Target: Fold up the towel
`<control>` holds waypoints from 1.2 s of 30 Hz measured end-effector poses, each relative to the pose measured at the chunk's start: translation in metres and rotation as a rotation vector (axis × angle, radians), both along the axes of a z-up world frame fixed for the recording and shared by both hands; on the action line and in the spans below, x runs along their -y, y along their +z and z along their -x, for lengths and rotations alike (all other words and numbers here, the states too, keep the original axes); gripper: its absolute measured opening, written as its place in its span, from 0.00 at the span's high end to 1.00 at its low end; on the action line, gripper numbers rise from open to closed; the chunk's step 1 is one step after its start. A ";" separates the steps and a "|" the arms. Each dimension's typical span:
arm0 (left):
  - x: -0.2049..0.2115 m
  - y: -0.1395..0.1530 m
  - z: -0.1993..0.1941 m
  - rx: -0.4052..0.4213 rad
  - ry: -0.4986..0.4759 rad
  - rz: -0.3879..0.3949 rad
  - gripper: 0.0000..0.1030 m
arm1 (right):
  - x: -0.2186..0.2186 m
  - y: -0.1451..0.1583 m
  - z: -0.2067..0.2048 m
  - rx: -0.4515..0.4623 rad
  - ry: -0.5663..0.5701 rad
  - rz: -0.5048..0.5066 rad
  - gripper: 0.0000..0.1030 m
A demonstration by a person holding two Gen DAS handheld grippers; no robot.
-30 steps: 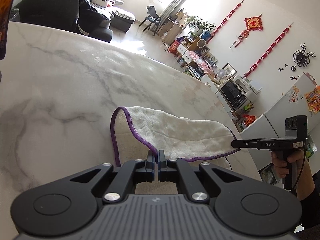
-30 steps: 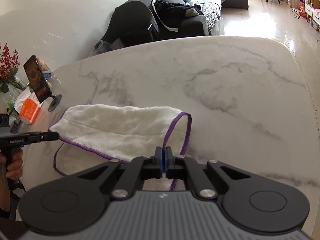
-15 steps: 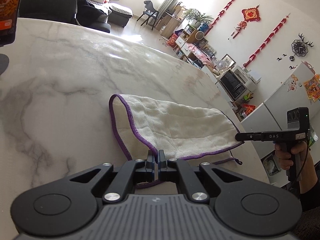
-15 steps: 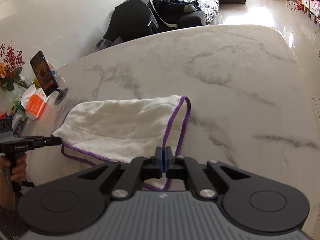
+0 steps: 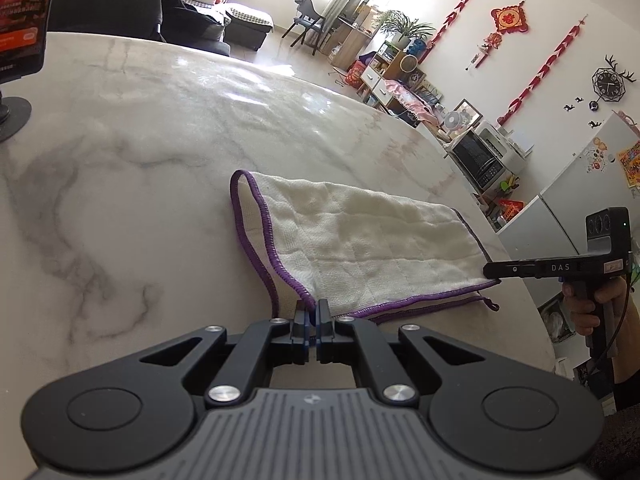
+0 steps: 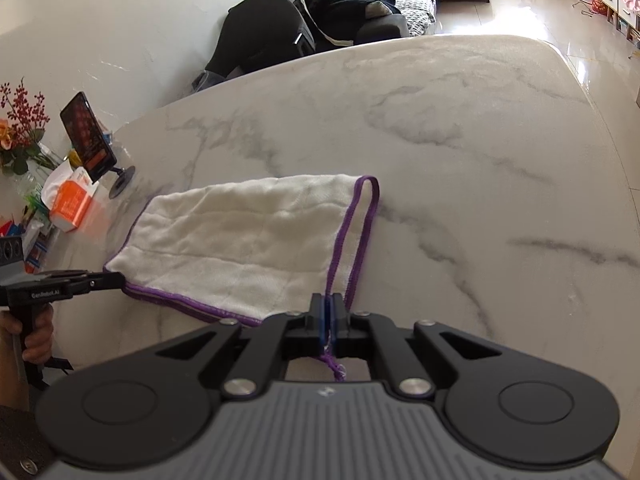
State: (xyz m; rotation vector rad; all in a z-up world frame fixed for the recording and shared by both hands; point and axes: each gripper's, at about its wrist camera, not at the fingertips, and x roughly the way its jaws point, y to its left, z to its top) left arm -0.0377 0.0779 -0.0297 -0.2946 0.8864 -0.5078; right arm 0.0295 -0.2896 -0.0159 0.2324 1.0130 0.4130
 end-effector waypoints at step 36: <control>0.104 -0.007 -0.066 0.501 -0.767 -0.589 0.09 | -0.106 0.021 -0.037 0.434 0.751 0.140 0.00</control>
